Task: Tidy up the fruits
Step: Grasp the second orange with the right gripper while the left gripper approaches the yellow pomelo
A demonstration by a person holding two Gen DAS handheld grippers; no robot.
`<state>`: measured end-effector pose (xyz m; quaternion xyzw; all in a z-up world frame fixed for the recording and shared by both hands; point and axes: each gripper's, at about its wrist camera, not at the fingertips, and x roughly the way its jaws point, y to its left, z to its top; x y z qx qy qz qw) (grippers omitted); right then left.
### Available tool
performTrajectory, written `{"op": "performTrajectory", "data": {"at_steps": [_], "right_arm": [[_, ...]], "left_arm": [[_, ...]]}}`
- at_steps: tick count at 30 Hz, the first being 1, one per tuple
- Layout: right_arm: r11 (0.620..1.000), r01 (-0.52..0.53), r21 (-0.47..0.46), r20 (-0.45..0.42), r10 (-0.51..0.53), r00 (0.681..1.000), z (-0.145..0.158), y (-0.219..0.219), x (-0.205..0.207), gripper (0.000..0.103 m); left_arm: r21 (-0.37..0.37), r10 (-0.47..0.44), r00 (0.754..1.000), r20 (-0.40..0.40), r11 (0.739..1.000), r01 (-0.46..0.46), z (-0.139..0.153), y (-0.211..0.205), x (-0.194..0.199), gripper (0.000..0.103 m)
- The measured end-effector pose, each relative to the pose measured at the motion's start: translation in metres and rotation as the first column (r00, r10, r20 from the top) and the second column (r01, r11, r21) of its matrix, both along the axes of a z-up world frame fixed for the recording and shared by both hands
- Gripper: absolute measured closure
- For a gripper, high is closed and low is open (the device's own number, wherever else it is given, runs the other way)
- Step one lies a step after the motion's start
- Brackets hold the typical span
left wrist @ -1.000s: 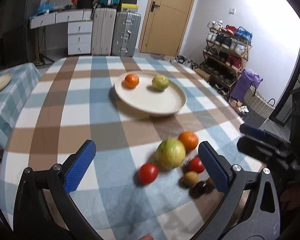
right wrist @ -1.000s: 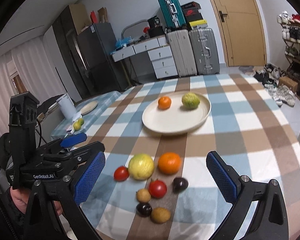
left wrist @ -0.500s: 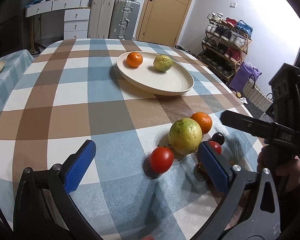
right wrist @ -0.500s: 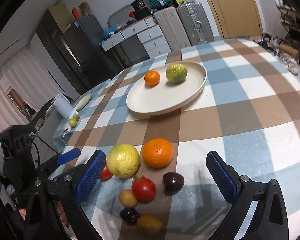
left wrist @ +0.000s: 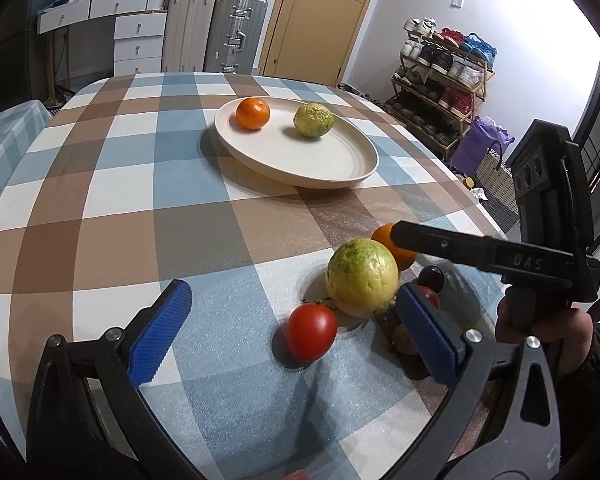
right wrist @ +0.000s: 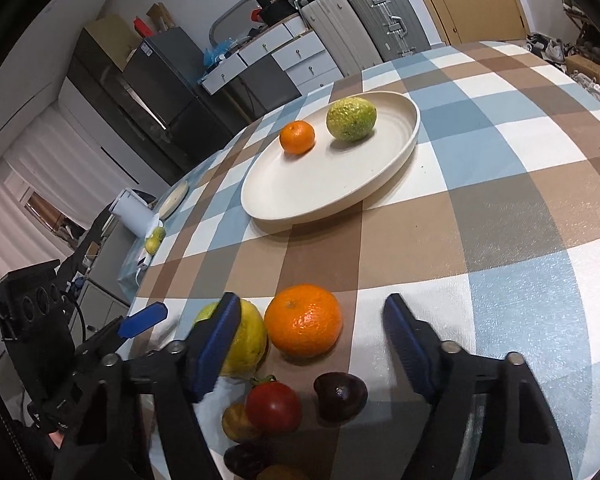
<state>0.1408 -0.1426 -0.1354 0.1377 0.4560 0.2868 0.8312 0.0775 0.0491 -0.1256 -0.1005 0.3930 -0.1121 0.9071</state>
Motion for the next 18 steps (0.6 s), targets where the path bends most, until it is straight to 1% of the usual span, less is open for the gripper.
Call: {"op": "performTrajectory", "data": {"at_steps": [2,4,6,7,11,14,18], "right_arm": [[1.000,-0.003,-0.017,-0.001,0.003,1.000,-0.001,0.003,0.001,0.040],[1.000,-0.005,-0.013,-0.010,0.005,1.000,-0.002,0.003,0.002,0.052],[1.000,-0.011,-0.005,-0.012,0.011,1.000,-0.003,0.003,0.002,0.056],[1.000,-0.016,-0.001,-0.007,0.016,1.000,-0.002,0.003,0.002,0.061],[1.000,-0.023,-0.011,0.007,0.023,1.000,-0.001,0.005,0.000,0.062],[1.000,-0.013,0.011,0.008,0.013,1.000,-0.001,0.000,0.000,0.062],[0.999,0.006,0.045,0.032,-0.007,0.999,0.007,-0.012,-0.002,0.062]], "left_arm": [[0.003,-0.001,1.000,0.002,1.000,0.001,0.001,-0.001,0.002,0.001],[0.004,-0.004,1.000,0.004,1.000,0.004,0.001,-0.002,0.002,0.001],[0.011,-0.002,1.000,0.004,1.000,0.002,0.001,-0.002,0.002,0.001],[0.012,-0.002,1.000,0.002,1.000,0.002,0.001,-0.002,0.003,0.001],[0.018,-0.005,1.000,0.000,1.000,0.005,0.002,-0.003,0.004,0.001],[0.025,-0.012,1.000,0.000,1.000,0.012,0.003,-0.006,0.005,0.001],[0.038,-0.024,1.000,-0.002,0.999,0.024,0.005,-0.012,0.008,0.001]]}}
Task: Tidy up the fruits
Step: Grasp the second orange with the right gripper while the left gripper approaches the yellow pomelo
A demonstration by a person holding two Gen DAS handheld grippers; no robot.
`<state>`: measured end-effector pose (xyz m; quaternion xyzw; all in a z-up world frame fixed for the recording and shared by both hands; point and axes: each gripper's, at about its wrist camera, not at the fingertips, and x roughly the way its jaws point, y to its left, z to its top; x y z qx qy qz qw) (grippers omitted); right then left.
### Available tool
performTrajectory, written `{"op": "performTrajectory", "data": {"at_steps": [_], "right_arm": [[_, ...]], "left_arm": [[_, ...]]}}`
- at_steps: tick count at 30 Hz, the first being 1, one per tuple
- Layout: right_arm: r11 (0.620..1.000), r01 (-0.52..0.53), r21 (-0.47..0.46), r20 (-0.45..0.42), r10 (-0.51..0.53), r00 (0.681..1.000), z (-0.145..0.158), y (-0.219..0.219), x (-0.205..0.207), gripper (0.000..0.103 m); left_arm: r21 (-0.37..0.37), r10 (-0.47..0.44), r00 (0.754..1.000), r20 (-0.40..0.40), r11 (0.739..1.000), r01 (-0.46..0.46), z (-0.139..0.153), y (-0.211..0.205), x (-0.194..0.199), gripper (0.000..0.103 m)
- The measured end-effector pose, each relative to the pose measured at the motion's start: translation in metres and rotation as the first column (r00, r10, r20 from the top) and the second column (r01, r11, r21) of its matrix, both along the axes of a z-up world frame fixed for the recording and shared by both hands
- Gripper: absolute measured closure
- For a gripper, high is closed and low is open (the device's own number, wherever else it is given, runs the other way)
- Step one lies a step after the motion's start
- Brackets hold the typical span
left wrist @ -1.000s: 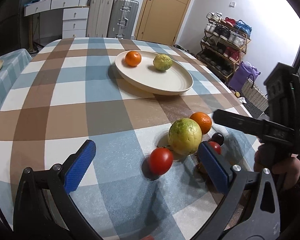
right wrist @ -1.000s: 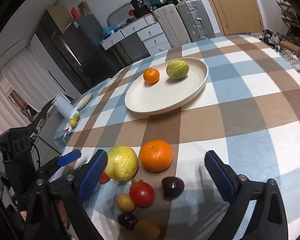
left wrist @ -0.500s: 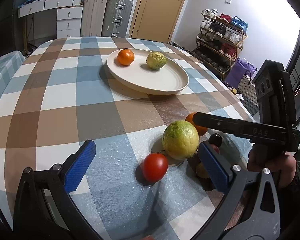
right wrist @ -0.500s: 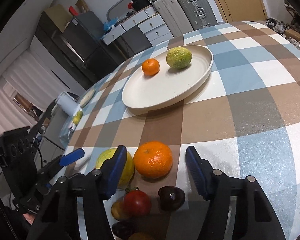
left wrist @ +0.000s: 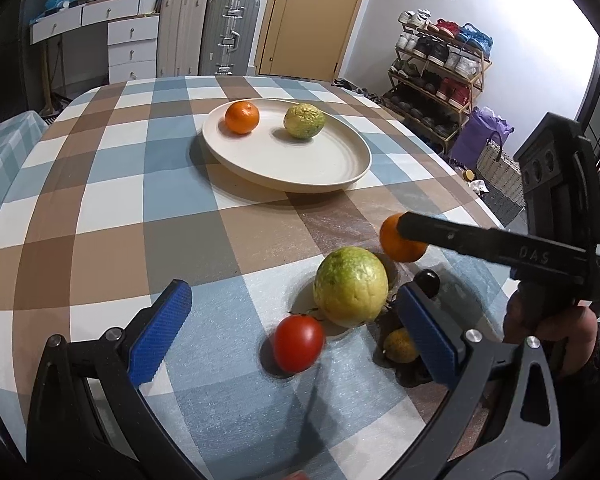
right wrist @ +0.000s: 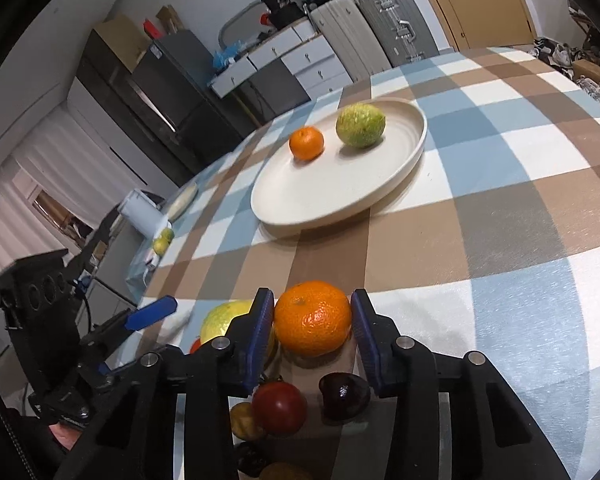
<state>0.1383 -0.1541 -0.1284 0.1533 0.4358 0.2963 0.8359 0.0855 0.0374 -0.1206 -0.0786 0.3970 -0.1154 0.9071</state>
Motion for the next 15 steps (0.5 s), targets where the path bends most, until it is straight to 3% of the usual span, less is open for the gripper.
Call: {"op": "performTrajectory", "data": {"at_steps": [15], "right_arm": [[0.997,0.038,0.070,0.047,-0.041,0.998,0.015,-0.034,-0.012,0.062]], "left_arm": [[0.016,-0.018,1.000,-0.025,1.000,0.019,0.003,-0.022,0.022,0.001]]}}
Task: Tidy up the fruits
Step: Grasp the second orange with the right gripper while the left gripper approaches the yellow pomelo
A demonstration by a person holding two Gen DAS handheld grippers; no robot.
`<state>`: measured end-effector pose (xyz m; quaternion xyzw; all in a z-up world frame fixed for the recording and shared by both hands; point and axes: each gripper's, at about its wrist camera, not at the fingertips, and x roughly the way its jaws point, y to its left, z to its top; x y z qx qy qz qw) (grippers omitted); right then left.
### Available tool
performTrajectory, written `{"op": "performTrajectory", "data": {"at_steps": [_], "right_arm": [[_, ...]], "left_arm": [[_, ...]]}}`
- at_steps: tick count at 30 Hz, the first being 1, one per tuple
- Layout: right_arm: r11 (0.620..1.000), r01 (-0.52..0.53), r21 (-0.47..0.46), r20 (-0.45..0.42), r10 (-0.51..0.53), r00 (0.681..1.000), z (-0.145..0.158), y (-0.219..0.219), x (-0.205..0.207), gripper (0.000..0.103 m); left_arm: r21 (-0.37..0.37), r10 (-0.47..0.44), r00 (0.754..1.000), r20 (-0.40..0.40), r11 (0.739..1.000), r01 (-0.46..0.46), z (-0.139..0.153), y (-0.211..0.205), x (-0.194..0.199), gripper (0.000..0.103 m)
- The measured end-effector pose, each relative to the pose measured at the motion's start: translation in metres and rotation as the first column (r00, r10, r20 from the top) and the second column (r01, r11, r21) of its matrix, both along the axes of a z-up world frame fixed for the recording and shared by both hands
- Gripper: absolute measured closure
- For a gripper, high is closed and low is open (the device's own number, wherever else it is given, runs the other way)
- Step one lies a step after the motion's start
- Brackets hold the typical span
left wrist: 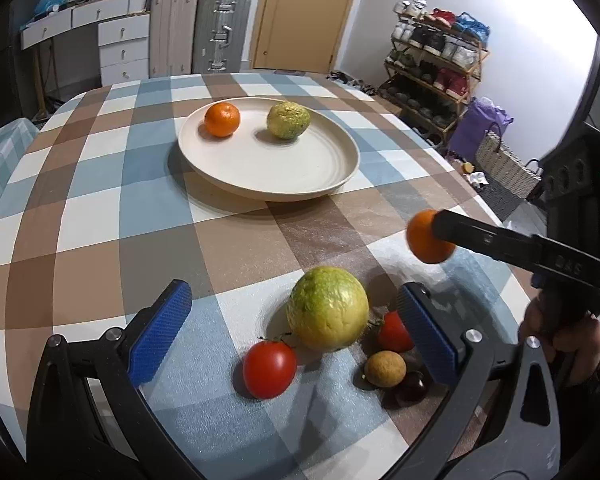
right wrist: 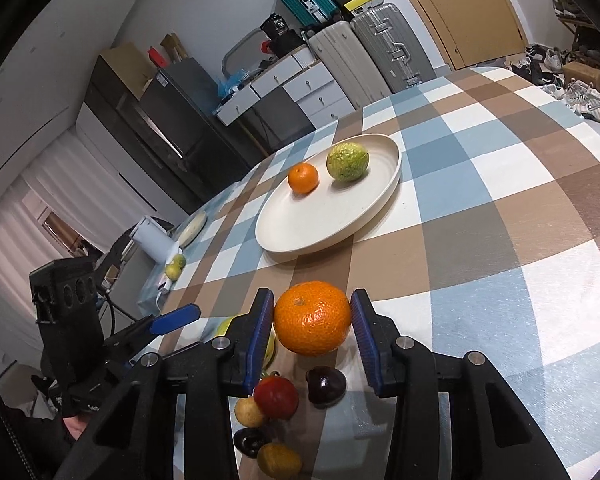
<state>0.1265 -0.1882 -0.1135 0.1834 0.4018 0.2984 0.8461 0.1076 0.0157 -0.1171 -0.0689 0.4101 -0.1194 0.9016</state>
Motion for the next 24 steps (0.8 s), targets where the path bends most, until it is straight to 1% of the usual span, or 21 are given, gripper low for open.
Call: {"op": "performTrajectory", "data": {"at_steps": [5,8,11,13,15,16,17,19,20,21,24], "right_arm": [[1.000,0.012,0.014,-0.001,-0.012,1.000,-0.002,-0.009,-0.002,0.062],[1.000,0.018,0.024,-0.002,-0.018,1.000,-0.003,-0.014,-0.003,0.062],[0.999,0.023,0.027,-0.007,-0.023,1.000,-0.005,-0.017,-0.004,0.062],[0.999,0.026,0.026,-0.009,-0.026,1.000,-0.006,-0.019,-0.004,0.062],[0.999,0.026,0.029,-0.009,-0.026,1.000,-0.007,-0.021,-0.005,0.062],[0.999,0.028,0.029,-0.009,-0.028,1.000,-0.007,-0.022,-0.006,0.062],[0.999,0.030,0.032,-0.011,-0.030,0.999,-0.007,-0.023,-0.006,0.062],[0.999,0.029,0.035,-0.009,-0.029,1.000,-0.007,-0.023,-0.007,0.062],[0.999,0.029,0.035,-0.007,-0.028,1.000,-0.006,-0.023,-0.007,0.062],[0.999,0.027,0.036,-0.007,-0.027,1.000,-0.007,-0.023,-0.007,0.062],[0.999,0.027,0.037,-0.010,-0.026,1.000,-0.007,-0.023,-0.007,0.062]], "left_arm": [[-0.015,0.001,1.000,-0.016,1.000,-0.001,-0.002,-0.001,0.007,0.001],[-0.029,-0.015,1.000,-0.022,0.999,0.014,-0.003,-0.004,0.009,0.002],[-0.043,-0.032,0.999,-0.034,0.999,0.030,-0.005,-0.007,0.012,0.013],[-0.049,-0.046,0.998,-0.047,0.998,0.044,-0.007,-0.009,0.014,0.025],[-0.057,-0.059,0.997,-0.056,0.997,0.056,-0.009,-0.011,0.015,0.030],[-0.063,-0.064,0.996,-0.059,0.996,0.061,-0.009,-0.012,0.016,0.037],[-0.071,-0.072,0.996,-0.061,0.995,0.067,-0.009,-0.012,0.016,0.041],[-0.076,-0.080,0.995,-0.061,0.994,0.076,-0.009,-0.013,0.016,0.056],[-0.080,-0.083,0.995,-0.057,0.994,0.079,-0.009,-0.013,0.016,0.061],[-0.087,-0.083,0.995,-0.053,0.993,0.078,-0.009,-0.013,0.015,0.064],[-0.105,-0.086,0.995,-0.056,0.991,0.079,-0.010,-0.010,0.016,0.064]]}}
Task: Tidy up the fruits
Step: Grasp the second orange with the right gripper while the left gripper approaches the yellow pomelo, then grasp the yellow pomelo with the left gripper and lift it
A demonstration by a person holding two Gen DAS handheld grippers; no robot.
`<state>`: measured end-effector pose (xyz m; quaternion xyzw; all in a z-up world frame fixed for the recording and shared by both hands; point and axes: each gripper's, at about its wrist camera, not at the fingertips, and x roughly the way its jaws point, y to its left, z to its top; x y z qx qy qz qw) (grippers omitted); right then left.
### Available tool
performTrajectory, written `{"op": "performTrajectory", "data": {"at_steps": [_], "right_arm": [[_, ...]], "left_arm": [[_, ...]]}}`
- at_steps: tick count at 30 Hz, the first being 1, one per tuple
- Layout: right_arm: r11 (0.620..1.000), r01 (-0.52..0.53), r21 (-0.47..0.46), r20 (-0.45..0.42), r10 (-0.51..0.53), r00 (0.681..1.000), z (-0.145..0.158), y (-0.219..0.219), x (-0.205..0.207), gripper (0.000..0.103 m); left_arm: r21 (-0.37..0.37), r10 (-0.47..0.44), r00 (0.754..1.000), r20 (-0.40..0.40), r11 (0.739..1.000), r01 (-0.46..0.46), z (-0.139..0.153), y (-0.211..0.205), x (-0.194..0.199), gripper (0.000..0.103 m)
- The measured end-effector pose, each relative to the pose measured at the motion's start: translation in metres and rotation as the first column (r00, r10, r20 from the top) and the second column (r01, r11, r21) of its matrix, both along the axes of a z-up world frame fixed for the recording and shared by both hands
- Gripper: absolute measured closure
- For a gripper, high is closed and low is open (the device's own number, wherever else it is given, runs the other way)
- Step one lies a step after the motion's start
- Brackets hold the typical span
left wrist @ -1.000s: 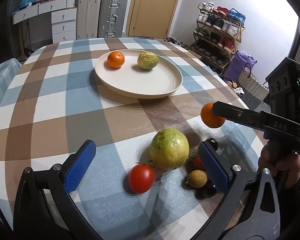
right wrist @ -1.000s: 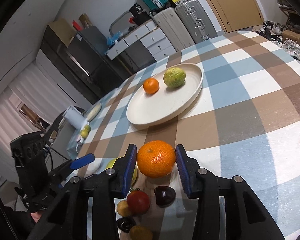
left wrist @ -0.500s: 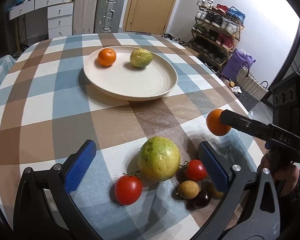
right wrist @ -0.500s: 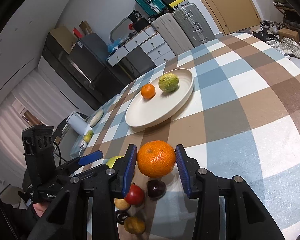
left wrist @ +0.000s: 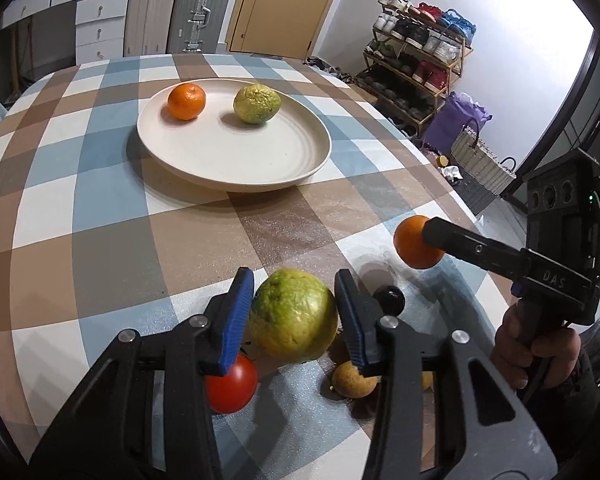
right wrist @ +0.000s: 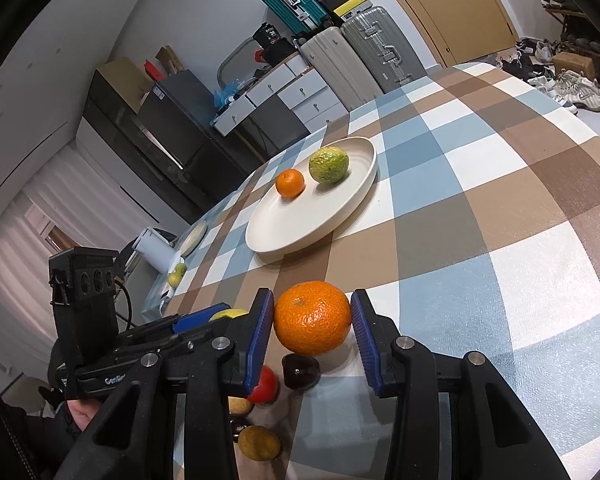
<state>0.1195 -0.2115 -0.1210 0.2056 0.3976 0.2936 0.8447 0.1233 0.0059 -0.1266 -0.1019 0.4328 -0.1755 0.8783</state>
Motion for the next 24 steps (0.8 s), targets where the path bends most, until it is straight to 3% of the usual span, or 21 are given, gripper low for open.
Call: {"op": "performTrajectory", "data": {"at_steps": [17,24], "right_arm": [[1.000,-0.008,-0.015,-0.002,0.008,1.000,0.0020,0.0042,-0.0001,0.062],[1.000,-0.007,-0.022,-0.008,0.007,1.000,0.0015,0.0071,0.0012,0.062]], "left_arm": [[-0.015,-0.016,1.000,0.009,1.000,0.017,0.0019,0.0024,-0.0028,0.067],[-0.029,-0.024,0.999,0.023,0.999,0.025,0.0056,0.0043,-0.0035,0.073]]}}
